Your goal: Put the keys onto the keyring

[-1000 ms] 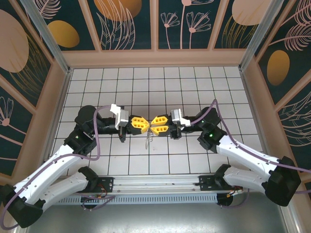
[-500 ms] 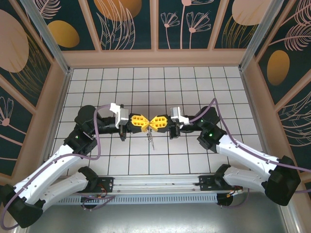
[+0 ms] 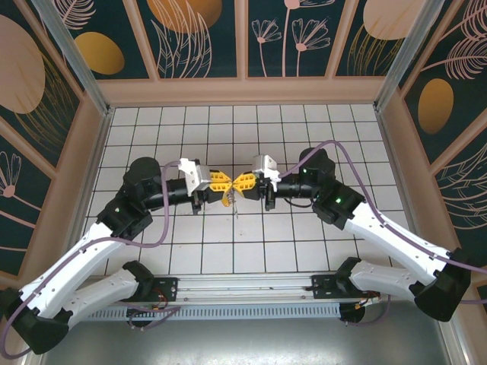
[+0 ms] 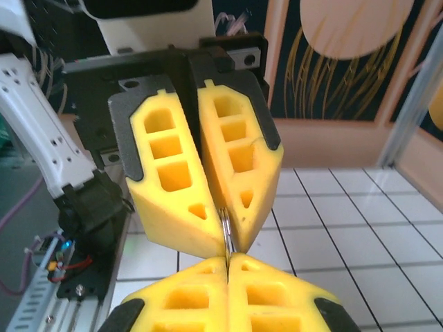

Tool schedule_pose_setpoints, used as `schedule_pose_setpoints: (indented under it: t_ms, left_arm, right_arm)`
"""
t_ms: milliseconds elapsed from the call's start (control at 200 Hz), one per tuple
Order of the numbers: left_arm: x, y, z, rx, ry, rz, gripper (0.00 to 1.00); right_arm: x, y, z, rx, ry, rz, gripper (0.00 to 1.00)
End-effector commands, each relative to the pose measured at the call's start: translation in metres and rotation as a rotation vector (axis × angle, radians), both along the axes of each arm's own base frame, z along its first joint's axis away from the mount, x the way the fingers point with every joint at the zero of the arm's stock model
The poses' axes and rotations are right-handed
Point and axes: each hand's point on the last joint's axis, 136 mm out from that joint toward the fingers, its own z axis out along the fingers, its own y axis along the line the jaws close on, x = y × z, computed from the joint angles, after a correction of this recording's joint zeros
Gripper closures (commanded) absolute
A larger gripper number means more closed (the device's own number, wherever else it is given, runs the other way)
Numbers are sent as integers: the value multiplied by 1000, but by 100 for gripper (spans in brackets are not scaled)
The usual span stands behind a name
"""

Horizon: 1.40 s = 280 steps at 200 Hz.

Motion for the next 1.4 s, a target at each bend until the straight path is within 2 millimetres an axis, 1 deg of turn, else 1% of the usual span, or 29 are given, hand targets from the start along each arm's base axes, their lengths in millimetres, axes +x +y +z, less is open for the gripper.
schedule_pose_setpoints:
  t_ms: [0,85,160,220,290,325,410,525,611,701,831,1011,1061,1101,1166,1271,1396]
  left_arm:
    - [-6,-2,-25,90,55,-37,89]
    - [-8,-3,-25,91,62,-50,97]
    - [-7,-3,-28,100,70,-48,98]
    - [-7,-3,-30,107,75,-44,95]
    - [-6,-1,-31,113,77,-33,85]
    - [-5,-1,-32,113,79,-26,82]
    - [-4,0,-33,117,81,-17,80]
    - [-3,0,-36,122,85,-12,80]
    - [-3,0,-37,125,87,-11,84]
    - [-2,0,-40,132,87,-7,100]
    - [-2,2,-37,123,73,3,100]
    - [-1,2,-30,92,61,12,100]
    - [-2,2,-26,73,55,11,100]
    - [-3,3,-24,61,50,9,100]
    - [-4,3,-22,49,48,4,100]
    - [-6,2,-20,42,50,-5,100]
    - [-8,3,-18,34,47,-10,100]
  right_arm:
    - [-2,0,23,16,-82,-9,100]
    - [-3,0,25,15,-87,-6,100]
    - [-2,0,26,12,-96,-9,100]
    - [-2,-1,27,13,-106,-11,100]
    - [-3,-1,27,11,-106,-9,100]
    - [-3,-1,27,8,-108,-7,100]
    - [-2,-1,26,4,-106,-7,100]
    - [-2,-1,25,-1,-103,-12,100]
    - [-2,-2,25,-1,-104,-12,100]
    - [-2,-2,25,0,-103,-13,100]
    - [-3,-2,26,3,-108,-9,100]
    - [-8,-6,22,10,-119,-8,100]
    - [-9,-9,21,14,-117,-14,89]
    - [-10,-10,18,12,-114,-16,82]
    - [-10,-12,13,6,-105,-26,74]
    - [-11,-12,6,-6,-89,-22,67]
    - [-11,-10,-1,-19,-76,-9,65]
